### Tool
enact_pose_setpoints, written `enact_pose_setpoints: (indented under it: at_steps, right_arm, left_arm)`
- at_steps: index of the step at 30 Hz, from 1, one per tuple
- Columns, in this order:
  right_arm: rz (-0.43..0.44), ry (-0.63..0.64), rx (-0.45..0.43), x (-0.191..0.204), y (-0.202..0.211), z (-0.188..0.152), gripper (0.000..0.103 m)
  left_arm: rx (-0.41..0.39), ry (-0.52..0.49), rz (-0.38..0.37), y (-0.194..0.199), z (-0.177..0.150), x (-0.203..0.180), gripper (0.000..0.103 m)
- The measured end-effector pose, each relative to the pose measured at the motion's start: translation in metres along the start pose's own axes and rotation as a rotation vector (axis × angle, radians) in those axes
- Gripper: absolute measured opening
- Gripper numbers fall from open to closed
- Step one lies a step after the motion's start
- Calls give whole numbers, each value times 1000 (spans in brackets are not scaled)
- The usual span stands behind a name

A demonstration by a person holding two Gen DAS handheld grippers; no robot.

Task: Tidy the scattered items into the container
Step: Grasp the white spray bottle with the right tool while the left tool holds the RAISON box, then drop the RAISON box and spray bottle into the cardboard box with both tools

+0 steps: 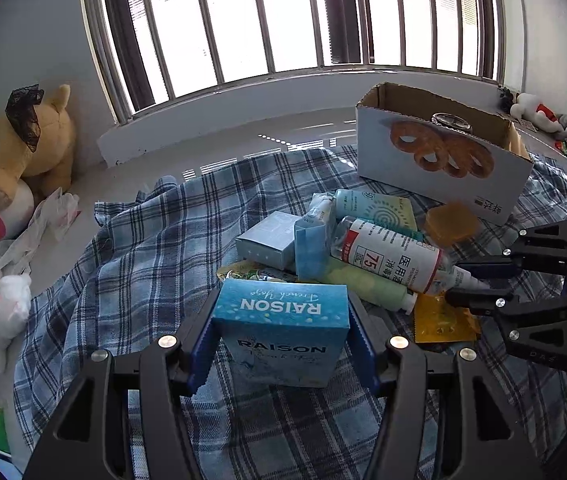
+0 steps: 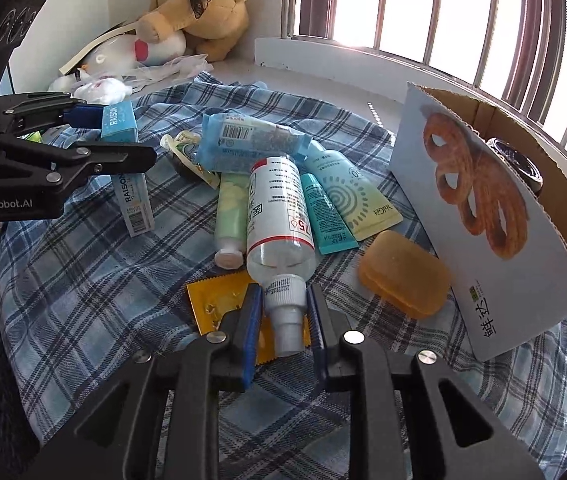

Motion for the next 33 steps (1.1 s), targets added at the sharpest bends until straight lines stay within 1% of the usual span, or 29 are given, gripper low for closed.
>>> enact_pose_setpoints:
  at_steps: [5,7,9,11,15,17,22,26,29,32,33]
  right_arm:
    - [0,3,-7,1,1,1,20]
    - [-1,-8,-18,2,4,3,20]
    - [-9,-14,-75,2,18,10,20]
    - [-7,-39,-145,-2,37,20,20]
    - [34,-122,-232,-16,65,32,20]
    - [38,-160,-268,-25,77,34,20]
    - [-30,-195,-349,-46,101,42,20]
    - [-36,-252,-420,-67,121,49,19]
    - [-57,-290,-464,-86,136,57,19]
    - [-89,-310,-503,-104,149,70,18]
    - [-88,-308,-511,-109,152,75,17]
  left_arm:
    - [4,4,1,-3,3,-1,60]
    - [-6,20,-2,-2,5,0,60]
    - [-32,40,-7,3,10,1,60]
    - [-56,40,-4,9,19,1,60]
    - [-100,26,-11,22,41,-7,60]
    - [-120,16,-23,27,52,-14,60]
    - [-169,-5,-67,38,81,-39,60]
    - [-208,-9,-111,45,106,-60,60]
    - [-229,-1,-150,48,127,-74,60]
    - [-256,9,-184,51,152,-86,60]
    - [-265,11,-195,52,161,-91,60]
Point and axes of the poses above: each gripper's, at about its wrist camera, not at the fingertips, and y roughly against the way its jaws point, x to its left, z to its top, the point moved 8 cm from there along -y, roughly the way its jaws point
